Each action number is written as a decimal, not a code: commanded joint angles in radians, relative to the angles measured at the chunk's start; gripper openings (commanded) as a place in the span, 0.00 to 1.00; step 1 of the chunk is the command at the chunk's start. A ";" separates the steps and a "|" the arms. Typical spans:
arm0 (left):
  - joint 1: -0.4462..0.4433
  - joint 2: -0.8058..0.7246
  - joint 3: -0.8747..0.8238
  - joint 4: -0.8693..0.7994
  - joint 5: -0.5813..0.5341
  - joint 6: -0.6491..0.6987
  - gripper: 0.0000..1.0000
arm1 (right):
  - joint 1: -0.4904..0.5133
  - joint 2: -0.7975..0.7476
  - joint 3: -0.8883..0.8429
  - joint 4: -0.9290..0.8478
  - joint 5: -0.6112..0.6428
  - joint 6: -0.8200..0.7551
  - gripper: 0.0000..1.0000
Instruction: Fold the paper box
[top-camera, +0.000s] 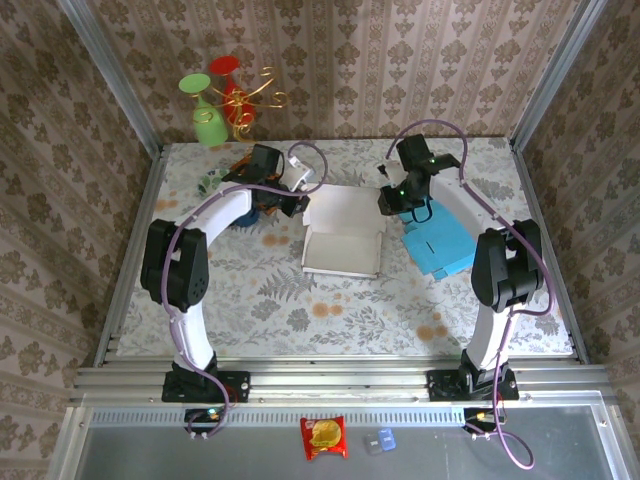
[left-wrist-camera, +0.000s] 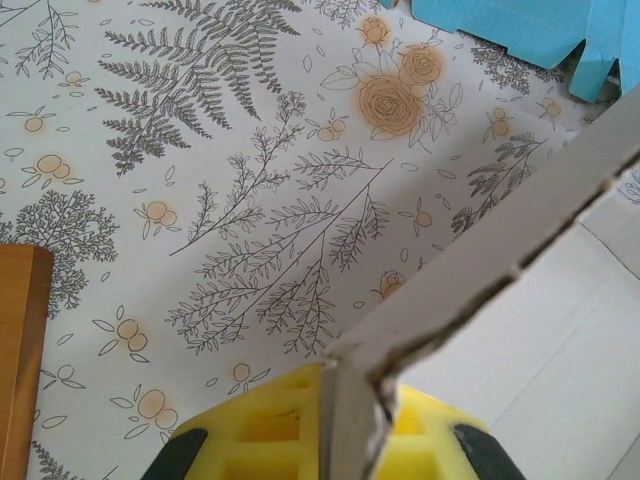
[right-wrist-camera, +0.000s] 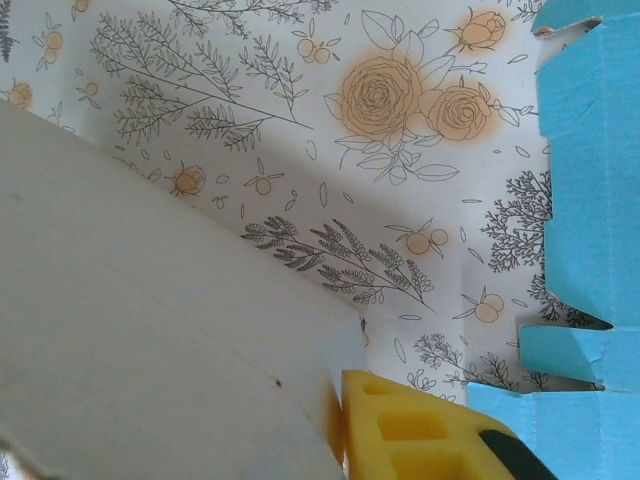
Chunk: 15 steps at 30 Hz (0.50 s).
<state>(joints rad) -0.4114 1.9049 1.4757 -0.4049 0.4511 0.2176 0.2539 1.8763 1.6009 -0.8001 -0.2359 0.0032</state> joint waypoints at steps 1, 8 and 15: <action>-0.012 -0.001 0.030 -0.032 -0.039 -0.016 0.00 | 0.015 0.015 0.042 -0.044 0.045 0.003 0.13; -0.038 -0.019 0.033 -0.034 -0.159 -0.142 0.00 | 0.038 0.033 0.096 -0.099 0.127 0.086 0.00; -0.098 -0.061 0.002 -0.033 -0.337 -0.380 0.00 | 0.092 0.056 0.172 -0.145 0.226 0.244 0.00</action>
<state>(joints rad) -0.4950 1.8900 1.4822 -0.4057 0.2111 -0.0216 0.3218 1.9144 1.7237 -0.9146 -0.0669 0.1547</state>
